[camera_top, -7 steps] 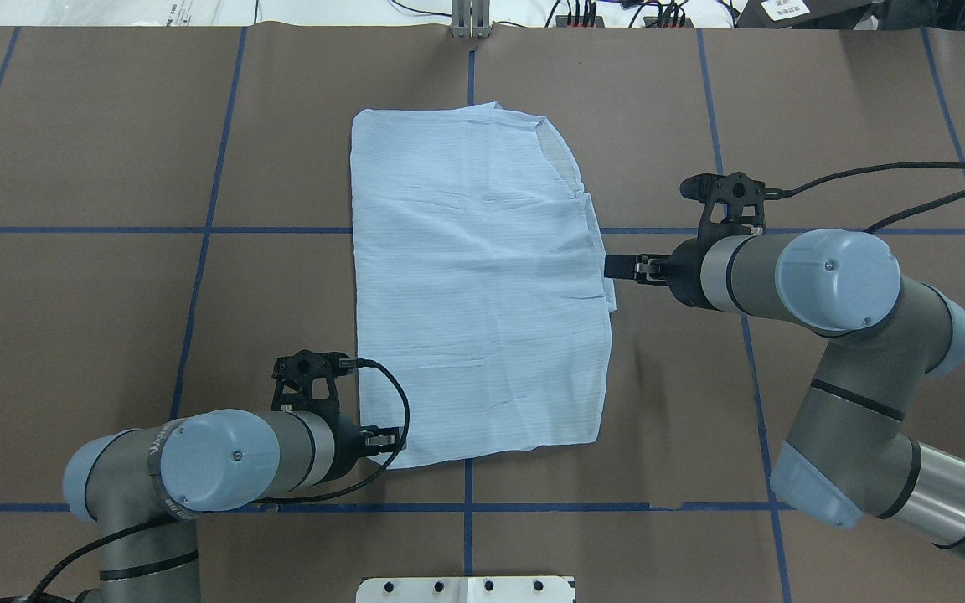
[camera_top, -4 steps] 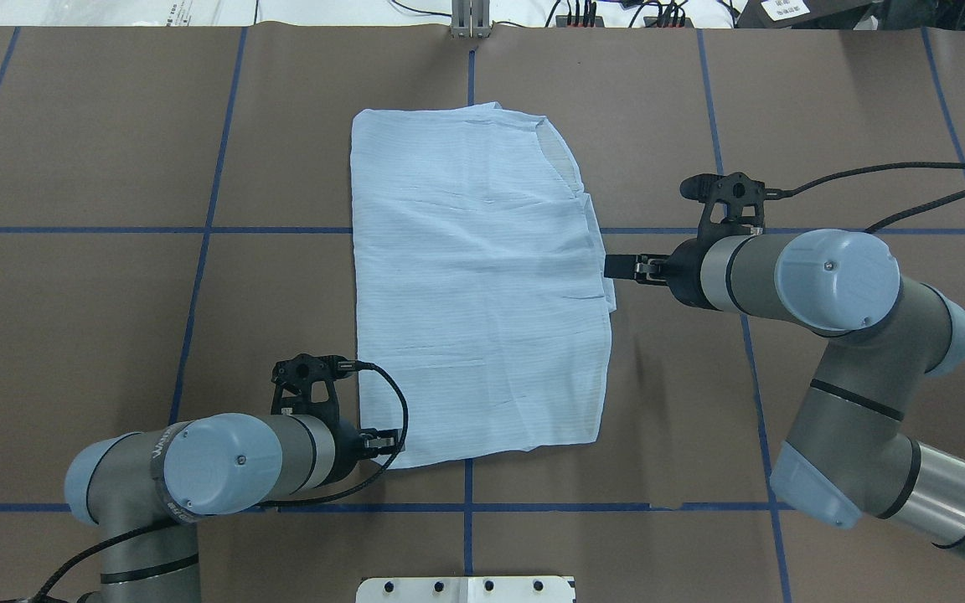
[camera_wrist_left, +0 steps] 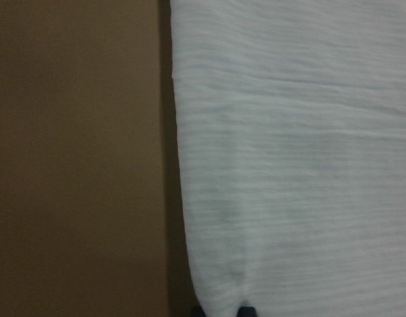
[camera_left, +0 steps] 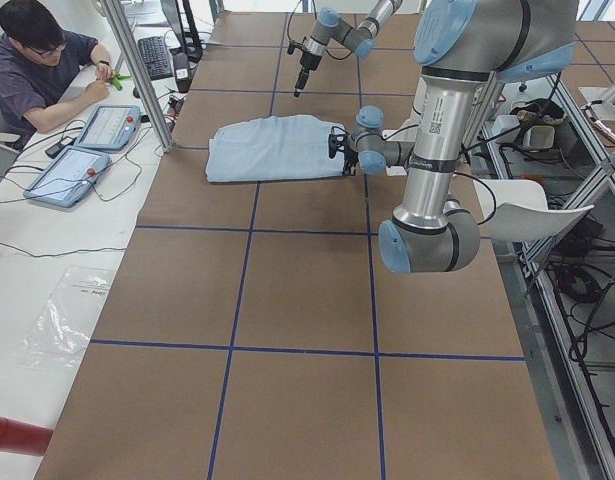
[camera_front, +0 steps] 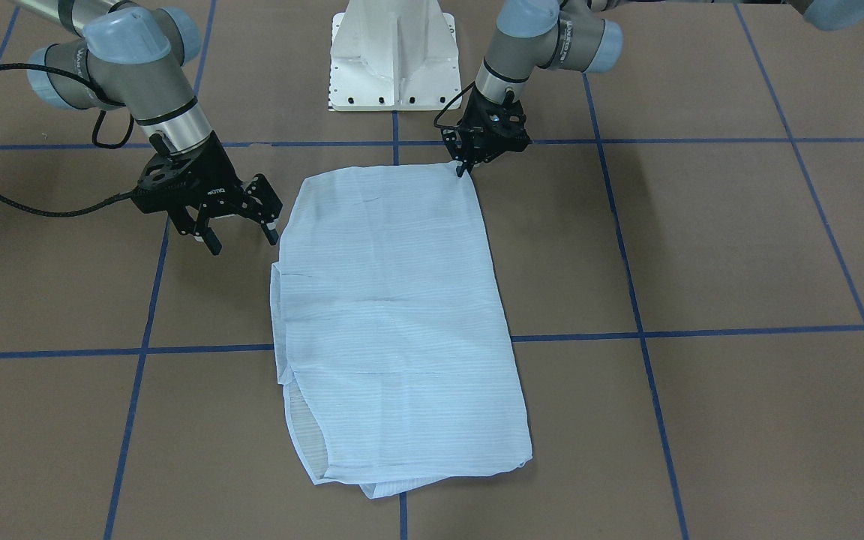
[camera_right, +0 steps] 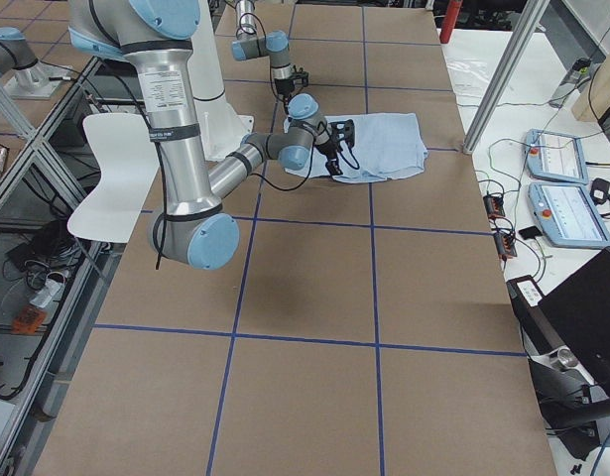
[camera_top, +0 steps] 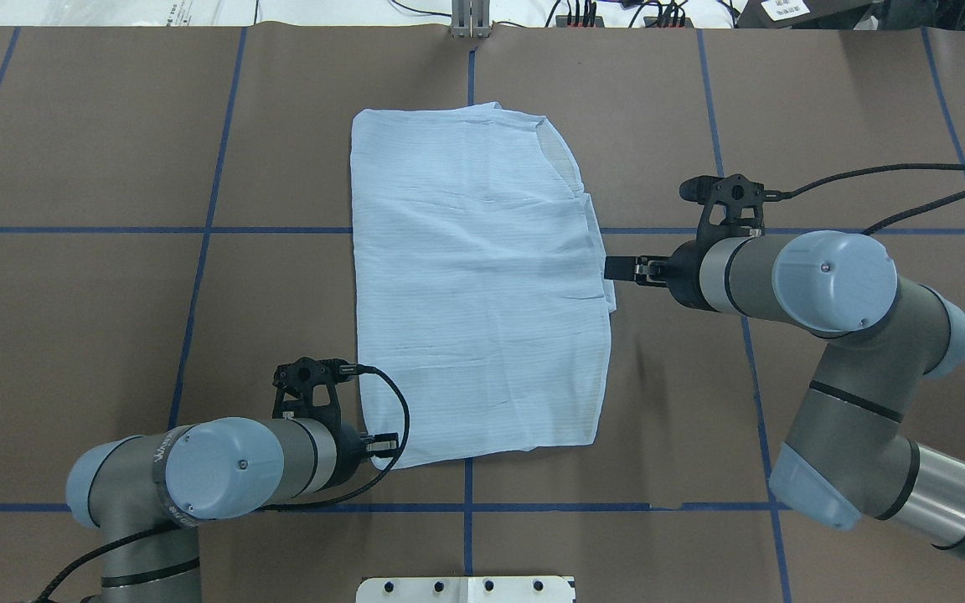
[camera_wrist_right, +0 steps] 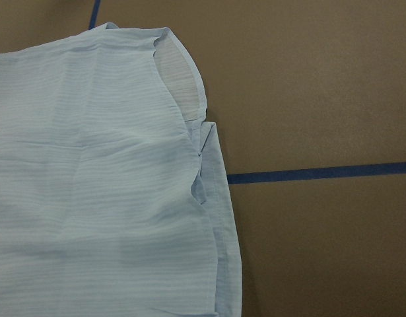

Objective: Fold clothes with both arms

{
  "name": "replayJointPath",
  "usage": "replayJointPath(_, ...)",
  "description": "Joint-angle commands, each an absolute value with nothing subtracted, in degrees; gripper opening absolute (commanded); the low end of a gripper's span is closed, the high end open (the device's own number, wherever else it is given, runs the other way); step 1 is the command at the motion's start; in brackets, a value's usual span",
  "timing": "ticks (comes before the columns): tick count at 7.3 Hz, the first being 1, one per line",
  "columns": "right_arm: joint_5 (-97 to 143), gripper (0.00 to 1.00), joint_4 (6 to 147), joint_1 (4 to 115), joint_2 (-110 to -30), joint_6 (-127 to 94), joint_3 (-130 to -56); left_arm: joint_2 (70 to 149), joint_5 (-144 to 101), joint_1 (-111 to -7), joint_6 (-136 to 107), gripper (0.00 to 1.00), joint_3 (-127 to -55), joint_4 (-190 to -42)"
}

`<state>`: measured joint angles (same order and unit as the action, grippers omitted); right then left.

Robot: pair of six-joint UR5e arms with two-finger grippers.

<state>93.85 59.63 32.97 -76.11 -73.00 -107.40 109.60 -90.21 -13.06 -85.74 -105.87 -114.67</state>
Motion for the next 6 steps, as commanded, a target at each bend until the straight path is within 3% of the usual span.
replayJointPath(1, 92.47, 0.98, 61.25, 32.08, -75.94, -80.96, -107.84, 109.77, -89.74, -13.18, -85.69, 0.0, -106.17, -114.7)
replayJointPath(4, 91.23, 0.92, 88.24, 25.69, -64.39, -105.18, -112.24, 109.86, -89.65, -13.27, -85.69, 0.0, -106.43, -114.7)
replayJointPath(6, 87.3, 0.9, 90.09, 18.84, -62.93, -114.48, -111.63, 109.95, -89.56, -13.27, -85.69, 0.0, -106.61, -114.79)
